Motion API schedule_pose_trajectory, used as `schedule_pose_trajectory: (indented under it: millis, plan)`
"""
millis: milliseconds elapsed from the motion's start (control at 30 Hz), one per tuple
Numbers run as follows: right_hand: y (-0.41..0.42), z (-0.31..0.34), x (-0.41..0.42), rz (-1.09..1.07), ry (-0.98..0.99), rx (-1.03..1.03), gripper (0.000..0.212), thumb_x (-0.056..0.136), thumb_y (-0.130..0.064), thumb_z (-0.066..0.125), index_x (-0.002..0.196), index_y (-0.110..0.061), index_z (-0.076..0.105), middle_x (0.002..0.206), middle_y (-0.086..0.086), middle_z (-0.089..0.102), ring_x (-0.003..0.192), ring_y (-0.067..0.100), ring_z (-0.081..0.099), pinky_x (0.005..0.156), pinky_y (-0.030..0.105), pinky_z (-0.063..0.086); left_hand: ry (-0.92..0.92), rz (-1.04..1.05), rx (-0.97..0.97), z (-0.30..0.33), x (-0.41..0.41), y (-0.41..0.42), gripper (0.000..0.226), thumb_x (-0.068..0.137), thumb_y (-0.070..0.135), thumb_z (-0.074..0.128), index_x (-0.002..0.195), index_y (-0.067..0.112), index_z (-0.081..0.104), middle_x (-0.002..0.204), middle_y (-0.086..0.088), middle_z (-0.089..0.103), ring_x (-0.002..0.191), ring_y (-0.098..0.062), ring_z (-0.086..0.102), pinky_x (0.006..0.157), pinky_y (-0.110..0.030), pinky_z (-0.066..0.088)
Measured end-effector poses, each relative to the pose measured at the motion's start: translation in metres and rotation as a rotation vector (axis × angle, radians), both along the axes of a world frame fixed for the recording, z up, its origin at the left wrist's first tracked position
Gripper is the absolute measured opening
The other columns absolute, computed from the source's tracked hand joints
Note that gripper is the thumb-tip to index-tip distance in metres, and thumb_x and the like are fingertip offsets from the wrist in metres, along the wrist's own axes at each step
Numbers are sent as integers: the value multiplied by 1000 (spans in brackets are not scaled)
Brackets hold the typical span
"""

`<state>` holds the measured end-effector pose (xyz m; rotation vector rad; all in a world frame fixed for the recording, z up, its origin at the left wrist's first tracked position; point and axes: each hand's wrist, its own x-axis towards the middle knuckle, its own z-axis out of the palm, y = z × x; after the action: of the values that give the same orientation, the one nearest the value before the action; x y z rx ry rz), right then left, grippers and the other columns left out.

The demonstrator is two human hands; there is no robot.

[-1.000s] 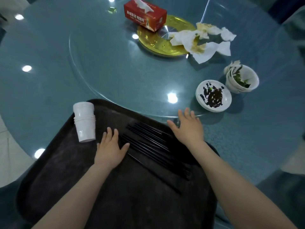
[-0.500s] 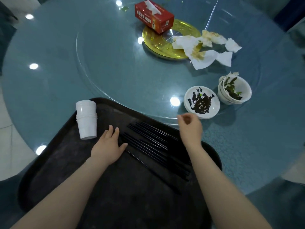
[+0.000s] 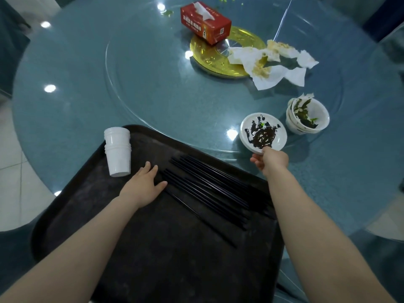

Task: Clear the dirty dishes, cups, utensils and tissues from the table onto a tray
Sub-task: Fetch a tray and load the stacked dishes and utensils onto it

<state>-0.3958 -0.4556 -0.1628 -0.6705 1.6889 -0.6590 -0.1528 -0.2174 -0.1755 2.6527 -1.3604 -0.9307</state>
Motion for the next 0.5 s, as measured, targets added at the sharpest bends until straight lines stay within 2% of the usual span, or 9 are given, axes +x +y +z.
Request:
schedule_pose_trajectory:
  millis: [133,200,267,400,500]
  plan:
    - [19,0,-2,0,-70,-32,19,87,0,43,105,-5,50,79,19,68,45,20,65,38,20,47,29,16,-12,2,-11,16,70,97,46,44,153,17,14,161,-5,1,147,-24,8,117,-34,14]
    - [33,0,1,46,-97,-59,16,88,3,44,101,-5,47,69,18,66,40,19,63,37,20,47,56,27,-37,5,-16,27,68,97,44,44,153,16,15,161,-3,3,147,-21,10,117,-33,17]
    - [55,-1,7,187,-89,-25,13,89,1,46,100,-5,48,54,16,65,37,18,61,35,20,45,81,41,-69,7,-16,40,66,97,42,45,152,16,18,161,0,7,145,-18,17,115,-31,21]
    - [111,-1,28,487,-35,20,12,89,-7,52,99,-9,47,59,13,68,43,20,63,38,22,46,86,58,-121,12,-6,69,63,97,40,46,151,16,23,159,0,19,142,-16,27,112,-28,24]
    - [152,5,49,643,-31,31,11,90,-10,53,97,-10,45,56,12,66,42,20,62,38,23,46,82,79,-132,12,4,92,62,97,38,47,151,16,25,158,0,21,143,-17,26,114,-30,23]
